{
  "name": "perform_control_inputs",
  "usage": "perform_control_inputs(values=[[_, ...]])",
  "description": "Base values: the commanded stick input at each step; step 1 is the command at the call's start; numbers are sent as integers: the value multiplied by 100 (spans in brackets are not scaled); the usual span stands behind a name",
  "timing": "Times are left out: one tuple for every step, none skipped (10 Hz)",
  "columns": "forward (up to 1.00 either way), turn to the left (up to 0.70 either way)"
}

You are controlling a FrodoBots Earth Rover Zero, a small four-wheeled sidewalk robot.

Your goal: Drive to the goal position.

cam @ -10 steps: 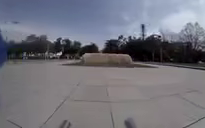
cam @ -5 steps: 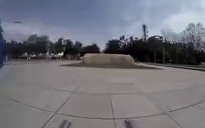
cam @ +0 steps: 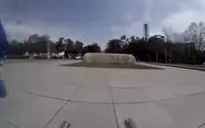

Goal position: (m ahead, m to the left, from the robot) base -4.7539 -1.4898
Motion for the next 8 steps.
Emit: perform_control_inputs(values=[[85, -34], [85, -34], [85, -24], [85, -7], [85, 0], [85, 0], [85, 0], [85, 0]])
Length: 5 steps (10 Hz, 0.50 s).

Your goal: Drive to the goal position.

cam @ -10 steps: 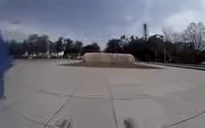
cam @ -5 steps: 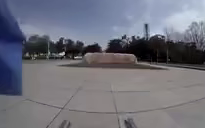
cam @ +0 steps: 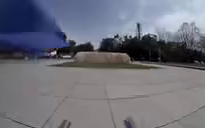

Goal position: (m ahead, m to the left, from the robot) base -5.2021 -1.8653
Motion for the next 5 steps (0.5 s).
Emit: perform_control_inputs(values=[[85, 0], [85, 0], [85, 0], [85, 0], [85, -2]])
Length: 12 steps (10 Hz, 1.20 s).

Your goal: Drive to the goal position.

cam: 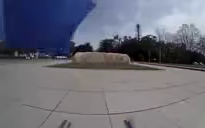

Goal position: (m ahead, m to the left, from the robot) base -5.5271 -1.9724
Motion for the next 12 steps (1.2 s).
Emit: perform_control_inputs(values=[[85, -7], [85, -13], [85, -19], [85, -24], [85, -30], [85, -34], [85, -32], [85, -30], [85, -6], [85, -13], [85, -11], [85, -10]])
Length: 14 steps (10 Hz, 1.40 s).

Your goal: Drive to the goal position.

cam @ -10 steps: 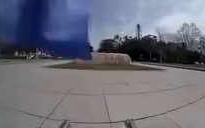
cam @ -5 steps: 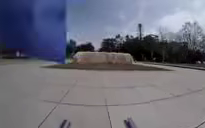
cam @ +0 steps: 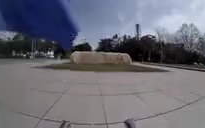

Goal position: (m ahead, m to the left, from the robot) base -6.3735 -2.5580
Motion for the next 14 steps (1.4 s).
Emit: perform_control_inputs(values=[[85, -25], [85, -1], [85, -33], [85, -20], [85, -34], [85, -34], [83, -36], [48, -57], [0, -53], [0, 0], [0, 0], [0, 0], [0, 0], [0, 0]])
